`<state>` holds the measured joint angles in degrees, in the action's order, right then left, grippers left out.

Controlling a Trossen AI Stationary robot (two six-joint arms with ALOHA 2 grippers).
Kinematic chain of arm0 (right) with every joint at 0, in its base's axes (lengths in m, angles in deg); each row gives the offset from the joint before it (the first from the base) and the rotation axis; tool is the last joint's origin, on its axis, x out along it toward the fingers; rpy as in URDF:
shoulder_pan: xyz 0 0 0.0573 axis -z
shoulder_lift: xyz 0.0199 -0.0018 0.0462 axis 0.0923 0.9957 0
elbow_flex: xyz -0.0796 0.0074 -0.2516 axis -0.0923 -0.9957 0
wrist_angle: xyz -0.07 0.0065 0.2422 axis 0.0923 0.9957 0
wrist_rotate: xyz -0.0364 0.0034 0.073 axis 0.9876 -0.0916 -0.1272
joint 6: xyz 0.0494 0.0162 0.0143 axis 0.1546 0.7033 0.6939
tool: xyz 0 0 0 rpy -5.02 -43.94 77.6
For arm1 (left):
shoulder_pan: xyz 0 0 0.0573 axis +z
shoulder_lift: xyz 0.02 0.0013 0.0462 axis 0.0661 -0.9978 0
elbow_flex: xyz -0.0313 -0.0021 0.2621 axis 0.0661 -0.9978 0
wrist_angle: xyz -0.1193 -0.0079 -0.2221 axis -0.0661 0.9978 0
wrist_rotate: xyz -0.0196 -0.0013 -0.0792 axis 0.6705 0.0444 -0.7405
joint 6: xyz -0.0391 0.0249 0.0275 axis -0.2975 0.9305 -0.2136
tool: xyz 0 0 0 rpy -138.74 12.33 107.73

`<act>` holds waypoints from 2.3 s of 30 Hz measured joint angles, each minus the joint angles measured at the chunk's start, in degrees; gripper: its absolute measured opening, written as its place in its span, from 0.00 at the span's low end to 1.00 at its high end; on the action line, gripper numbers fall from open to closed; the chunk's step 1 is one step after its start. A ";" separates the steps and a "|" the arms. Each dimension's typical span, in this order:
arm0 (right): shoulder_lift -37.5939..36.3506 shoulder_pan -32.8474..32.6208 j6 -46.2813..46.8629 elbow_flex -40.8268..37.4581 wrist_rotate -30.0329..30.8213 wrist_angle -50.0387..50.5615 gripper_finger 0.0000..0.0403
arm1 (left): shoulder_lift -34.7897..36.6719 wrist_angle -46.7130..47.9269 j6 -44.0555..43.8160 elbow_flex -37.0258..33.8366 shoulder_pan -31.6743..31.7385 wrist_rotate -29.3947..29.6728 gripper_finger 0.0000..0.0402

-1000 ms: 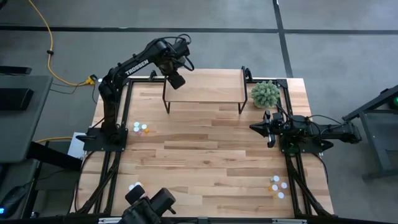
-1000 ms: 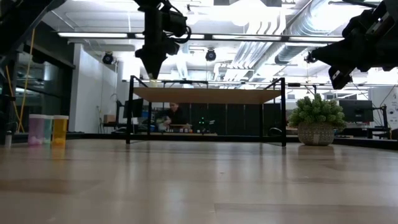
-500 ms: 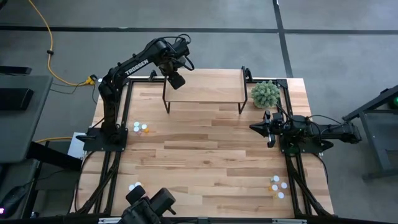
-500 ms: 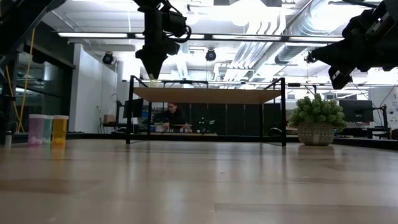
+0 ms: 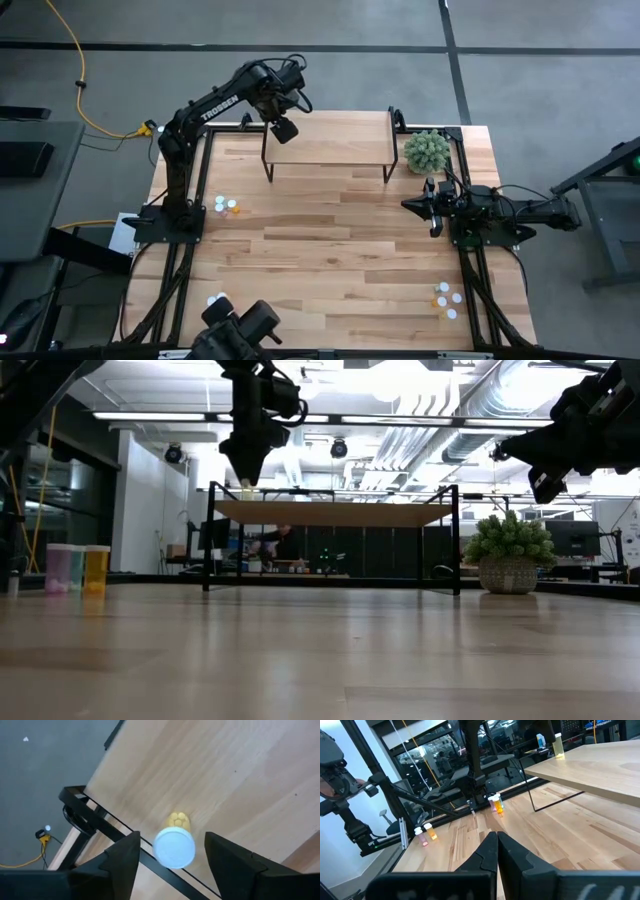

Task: Pick and place medicine bottles onto shelf by color
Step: Put the bottom right blue pill bottle on the shelf

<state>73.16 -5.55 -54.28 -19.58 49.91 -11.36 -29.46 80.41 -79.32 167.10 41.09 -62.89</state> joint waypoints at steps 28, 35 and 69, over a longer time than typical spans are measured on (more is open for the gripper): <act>0.01 0.00 0.01 -0.02 0.01 0.00 0.00 | 7.70 -14.57 -9.53 15.24 -7.56 -12.50 0.58; -0.01 -0.02 0.00 0.00 0.01 0.00 0.00 | 13.08 -25.79 -9.77 15.24 -17.99 -10.35 0.58; -0.01 0.00 -0.01 -0.02 0.01 0.00 0.00 | 60.17 -103.36 -12.90 -70.94 -55.99 19.12 0.58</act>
<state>73.15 -5.55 -54.29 -19.59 49.93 -11.36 30.71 -22.95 -92.22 96.15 -14.90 -43.77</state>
